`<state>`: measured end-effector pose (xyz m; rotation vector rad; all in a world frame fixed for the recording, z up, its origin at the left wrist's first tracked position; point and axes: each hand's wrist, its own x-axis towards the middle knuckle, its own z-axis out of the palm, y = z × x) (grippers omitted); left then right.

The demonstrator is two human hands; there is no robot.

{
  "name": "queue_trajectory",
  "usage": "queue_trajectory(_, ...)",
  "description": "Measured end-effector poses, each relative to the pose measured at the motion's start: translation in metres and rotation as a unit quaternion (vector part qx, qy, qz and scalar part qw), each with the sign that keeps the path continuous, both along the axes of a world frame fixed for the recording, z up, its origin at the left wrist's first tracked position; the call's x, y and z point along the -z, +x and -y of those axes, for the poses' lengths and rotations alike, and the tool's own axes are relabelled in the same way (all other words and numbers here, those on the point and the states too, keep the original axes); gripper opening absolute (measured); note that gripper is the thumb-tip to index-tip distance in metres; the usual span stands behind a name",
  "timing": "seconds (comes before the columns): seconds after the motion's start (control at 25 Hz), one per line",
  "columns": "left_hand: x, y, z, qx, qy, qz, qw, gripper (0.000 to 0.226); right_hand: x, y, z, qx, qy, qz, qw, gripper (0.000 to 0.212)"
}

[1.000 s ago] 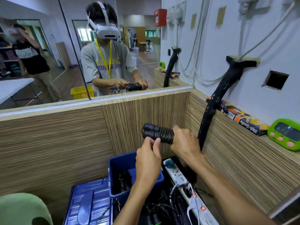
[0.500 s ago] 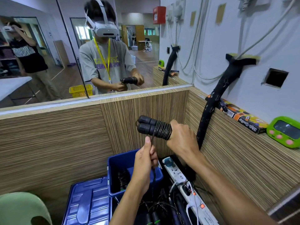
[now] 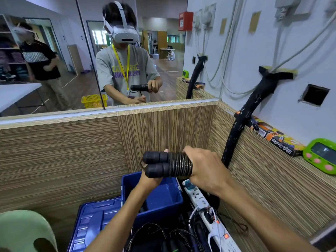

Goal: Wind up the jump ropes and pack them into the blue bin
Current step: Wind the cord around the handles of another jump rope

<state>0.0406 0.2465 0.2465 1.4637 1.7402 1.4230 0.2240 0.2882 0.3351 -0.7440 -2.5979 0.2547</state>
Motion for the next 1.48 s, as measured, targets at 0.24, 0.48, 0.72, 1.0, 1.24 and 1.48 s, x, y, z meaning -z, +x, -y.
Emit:
queue_trajectory(0.24,-0.081,-0.025,-0.018,0.042,-0.023,-0.570,0.820,0.072,0.014,0.011,0.015,-0.026,0.040,0.106,0.993,0.022)
queue_trajectory(0.48,-0.130,0.002,-0.017,-0.005,0.003,-0.672,0.740,0.061,0.019,0.006,0.016,0.052,0.032,0.115,0.991,0.031)
queue_trajectory(0.72,-0.134,0.042,0.005,-0.095,-0.056,-0.603,0.790,0.050,0.020,-0.001,0.001,0.159,0.027,0.090,0.983,0.033)
queue_trajectory(1.0,-0.088,0.085,0.032,-0.107,-0.144,-0.487,0.855,0.020,0.025,-0.008,-0.031,0.224,0.037,0.030,0.974,0.025)
queue_trajectory(1.24,-0.057,0.071,0.043,-0.103,-0.037,-0.257,0.960,0.038,0.026,-0.010,-0.036,0.210,0.045,0.014,0.977,0.024)
queue_trajectory(1.48,-0.046,0.064,0.052,-0.097,0.037,-0.122,0.987,0.035,0.026,-0.018,-0.030,0.191,0.035,0.010,0.981,0.024)
